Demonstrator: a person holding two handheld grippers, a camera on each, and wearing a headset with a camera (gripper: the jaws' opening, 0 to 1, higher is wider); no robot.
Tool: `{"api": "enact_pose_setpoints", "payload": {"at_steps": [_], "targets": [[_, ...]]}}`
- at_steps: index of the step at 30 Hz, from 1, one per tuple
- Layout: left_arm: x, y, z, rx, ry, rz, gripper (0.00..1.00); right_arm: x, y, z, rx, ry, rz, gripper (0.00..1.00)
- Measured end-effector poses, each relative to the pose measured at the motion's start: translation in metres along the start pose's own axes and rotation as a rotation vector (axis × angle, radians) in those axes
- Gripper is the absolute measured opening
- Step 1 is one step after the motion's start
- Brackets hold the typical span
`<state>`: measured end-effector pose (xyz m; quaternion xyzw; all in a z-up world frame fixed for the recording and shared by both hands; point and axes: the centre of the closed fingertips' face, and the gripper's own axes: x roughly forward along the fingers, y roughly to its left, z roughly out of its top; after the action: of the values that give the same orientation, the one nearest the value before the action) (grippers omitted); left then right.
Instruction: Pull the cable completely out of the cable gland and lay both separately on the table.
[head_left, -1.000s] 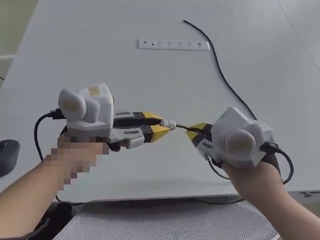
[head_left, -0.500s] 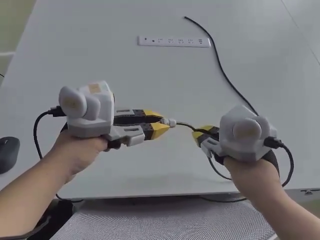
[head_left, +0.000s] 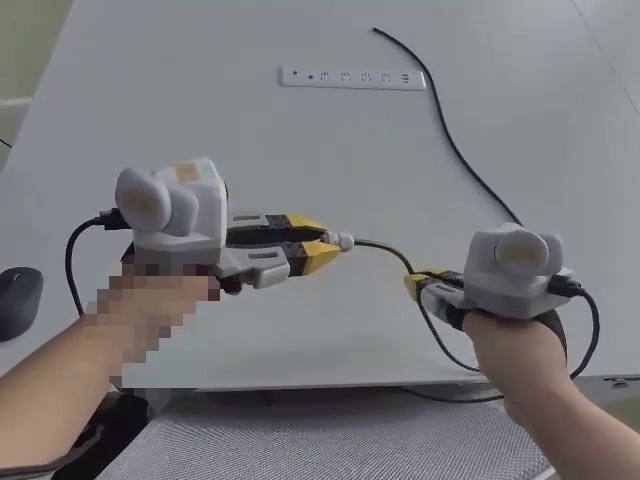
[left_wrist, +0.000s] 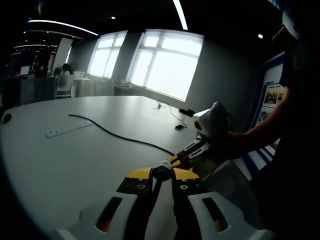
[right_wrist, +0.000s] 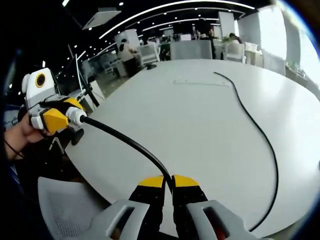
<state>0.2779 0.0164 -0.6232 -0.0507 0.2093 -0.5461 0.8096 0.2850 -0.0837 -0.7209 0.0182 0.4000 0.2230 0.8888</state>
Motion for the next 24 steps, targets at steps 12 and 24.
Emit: {"api": "enact_pose_setpoints", "payload": {"at_steps": [12, 24], "targets": [[-0.003, 0.001, 0.0, -0.019, -0.001, 0.006, 0.15, -0.004, 0.002, 0.002, -0.034, -0.021, 0.002, 0.01], [-0.005, 0.002, 0.001, -0.018, -0.006, 0.017, 0.15, -0.01, 0.011, 0.012, -0.135, -0.061, 0.019, 0.09]]}}
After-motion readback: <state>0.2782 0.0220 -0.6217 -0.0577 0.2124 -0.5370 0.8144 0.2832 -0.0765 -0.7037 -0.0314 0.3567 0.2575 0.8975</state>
